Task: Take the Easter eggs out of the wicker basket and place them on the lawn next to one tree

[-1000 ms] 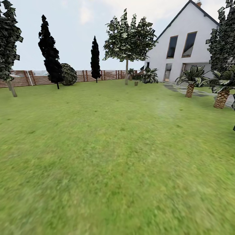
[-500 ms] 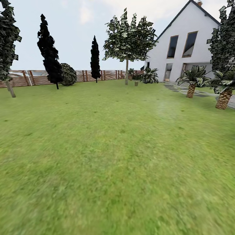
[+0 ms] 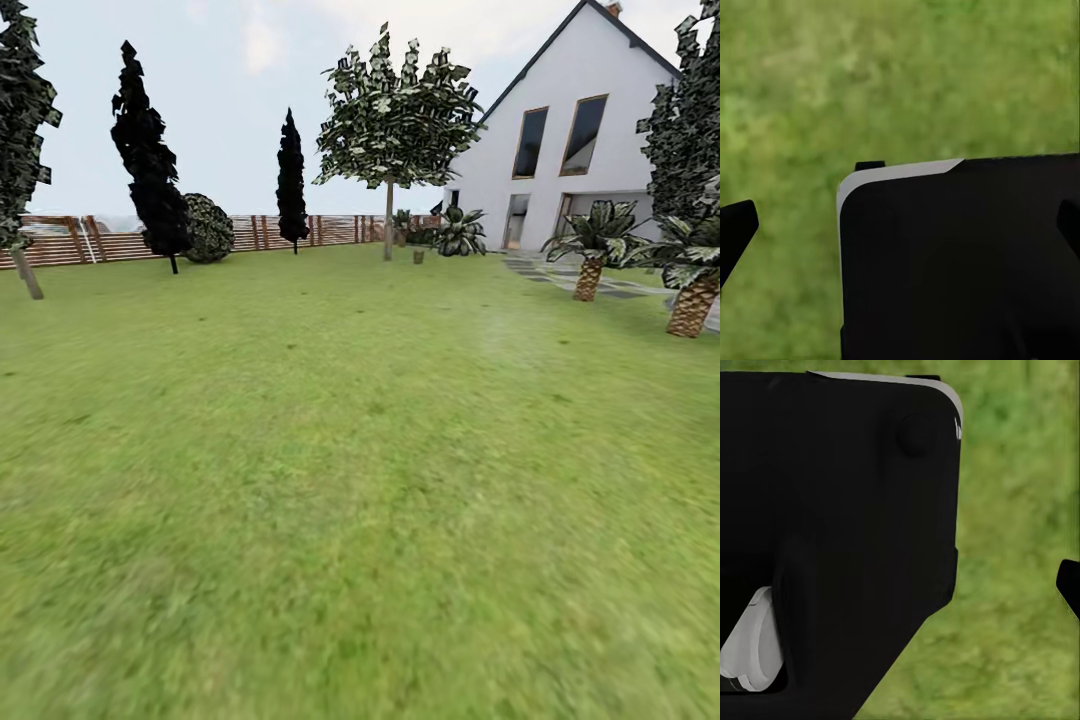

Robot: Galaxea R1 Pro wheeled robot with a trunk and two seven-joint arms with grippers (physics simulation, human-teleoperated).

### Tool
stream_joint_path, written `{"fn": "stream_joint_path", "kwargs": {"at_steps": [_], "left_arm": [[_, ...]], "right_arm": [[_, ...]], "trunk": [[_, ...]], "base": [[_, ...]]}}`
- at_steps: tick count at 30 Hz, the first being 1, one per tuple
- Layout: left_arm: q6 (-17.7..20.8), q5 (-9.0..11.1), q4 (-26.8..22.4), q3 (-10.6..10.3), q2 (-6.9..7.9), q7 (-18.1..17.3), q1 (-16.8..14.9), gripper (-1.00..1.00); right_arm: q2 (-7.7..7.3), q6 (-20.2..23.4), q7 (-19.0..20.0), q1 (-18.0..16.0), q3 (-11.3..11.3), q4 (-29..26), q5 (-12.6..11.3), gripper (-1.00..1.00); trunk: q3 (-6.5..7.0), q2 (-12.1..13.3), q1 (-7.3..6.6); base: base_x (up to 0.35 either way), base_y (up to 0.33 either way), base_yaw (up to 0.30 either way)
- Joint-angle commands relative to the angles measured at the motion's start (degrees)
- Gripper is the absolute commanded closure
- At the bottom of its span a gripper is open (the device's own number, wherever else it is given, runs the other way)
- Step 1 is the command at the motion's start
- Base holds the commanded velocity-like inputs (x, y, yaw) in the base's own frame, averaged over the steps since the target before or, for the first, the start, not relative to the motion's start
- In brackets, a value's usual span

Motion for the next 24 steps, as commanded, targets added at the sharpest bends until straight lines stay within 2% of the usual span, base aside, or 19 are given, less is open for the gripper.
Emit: {"fn": "stream_joint_path", "kwargs": {"at_steps": [1, 24], "left_arm": [[-0.2, -0.1, 0.0, -0.1, 0.02, -0.1, 0.0, -1.0], [-0.2, 0.0, 0.0, -0.1, 0.02, -0.1, 0.0, -1.0]], "right_arm": [[0.01, -0.1, 0.0, 0.0, 0.0, -0.1, 0.1, -1.0], [0.01, -0.1, 0.0, 0.0, 0.0, -0.1, 0.1, -1.0]], "trunk": [[-0.06, 0.0, 0.04], [-0.06, 0.0, 0.04]], "base": [[0.272, 0.0, 0.0], [0.268, 0.0, 0.0]]}}
